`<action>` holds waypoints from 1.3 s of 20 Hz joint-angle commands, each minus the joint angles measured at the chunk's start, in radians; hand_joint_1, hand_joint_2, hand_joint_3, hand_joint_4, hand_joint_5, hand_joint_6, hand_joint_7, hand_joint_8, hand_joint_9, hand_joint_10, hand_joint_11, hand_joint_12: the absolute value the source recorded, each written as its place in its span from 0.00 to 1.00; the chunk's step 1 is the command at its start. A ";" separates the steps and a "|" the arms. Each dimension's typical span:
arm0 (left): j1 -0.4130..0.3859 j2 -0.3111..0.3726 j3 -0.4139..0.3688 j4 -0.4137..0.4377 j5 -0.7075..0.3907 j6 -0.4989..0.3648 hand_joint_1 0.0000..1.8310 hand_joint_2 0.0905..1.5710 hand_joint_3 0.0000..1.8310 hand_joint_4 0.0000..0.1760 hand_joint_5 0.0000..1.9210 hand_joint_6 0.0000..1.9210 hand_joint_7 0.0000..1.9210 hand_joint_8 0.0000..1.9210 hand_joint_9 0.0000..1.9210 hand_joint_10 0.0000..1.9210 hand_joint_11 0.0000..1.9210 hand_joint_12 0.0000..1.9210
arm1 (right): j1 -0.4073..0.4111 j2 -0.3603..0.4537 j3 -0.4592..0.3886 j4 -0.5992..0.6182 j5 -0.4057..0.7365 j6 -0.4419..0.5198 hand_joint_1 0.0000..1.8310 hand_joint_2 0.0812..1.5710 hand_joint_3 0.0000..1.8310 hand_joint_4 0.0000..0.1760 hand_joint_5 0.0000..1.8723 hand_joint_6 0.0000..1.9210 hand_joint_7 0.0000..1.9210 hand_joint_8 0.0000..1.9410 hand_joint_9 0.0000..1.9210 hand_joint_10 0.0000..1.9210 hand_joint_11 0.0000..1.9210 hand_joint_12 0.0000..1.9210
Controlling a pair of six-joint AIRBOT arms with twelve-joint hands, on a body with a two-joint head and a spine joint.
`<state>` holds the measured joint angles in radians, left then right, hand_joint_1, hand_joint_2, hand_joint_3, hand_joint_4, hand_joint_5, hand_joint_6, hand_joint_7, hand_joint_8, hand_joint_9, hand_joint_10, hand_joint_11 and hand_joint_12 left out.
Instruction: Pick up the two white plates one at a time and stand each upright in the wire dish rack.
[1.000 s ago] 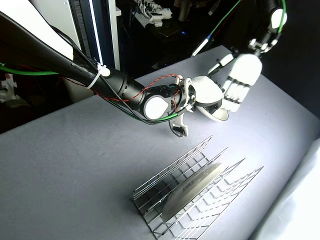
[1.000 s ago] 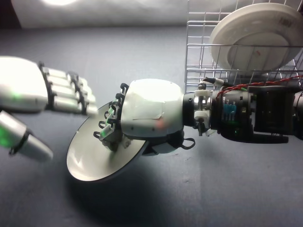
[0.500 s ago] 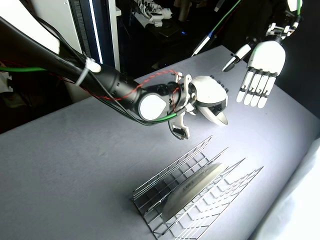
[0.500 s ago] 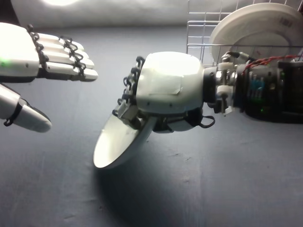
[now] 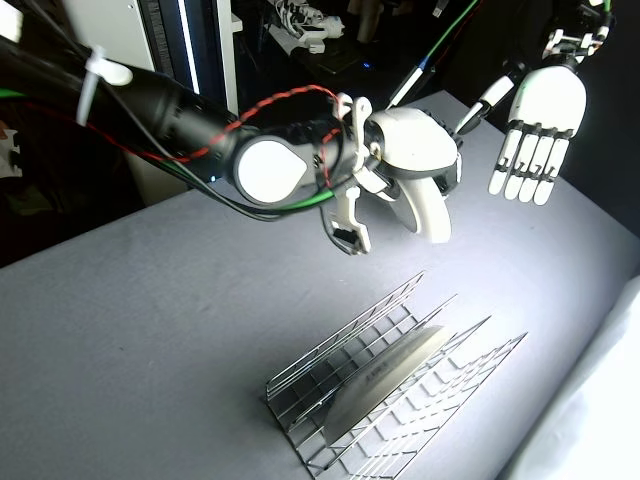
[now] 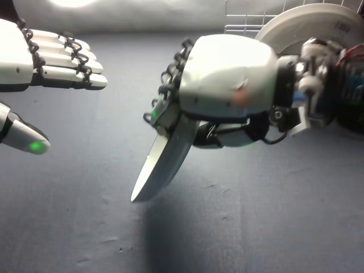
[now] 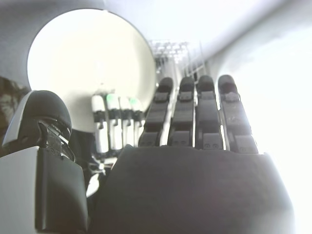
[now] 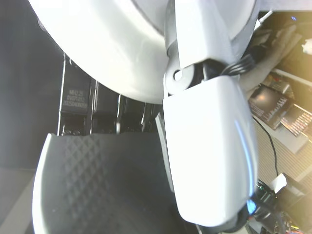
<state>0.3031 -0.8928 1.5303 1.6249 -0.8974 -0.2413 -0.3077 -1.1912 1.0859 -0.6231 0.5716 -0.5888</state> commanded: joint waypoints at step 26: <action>0.004 0.012 -0.009 -0.047 -0.012 -0.011 0.00 0.68 0.00 0.00 0.00 0.00 0.00 0.00 0.00 0.00 0.00 0.00 | 0.218 0.163 -0.050 0.910 -0.215 0.002 0.75 0.67 0.00 0.00 0.53 0.51 0.55 0.40 0.51 0.56 0.47 0.58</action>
<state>0.3157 -0.8928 1.5208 1.6424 -0.8978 -0.2478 -0.1085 -1.0321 1.0363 0.2760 0.2298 -0.6010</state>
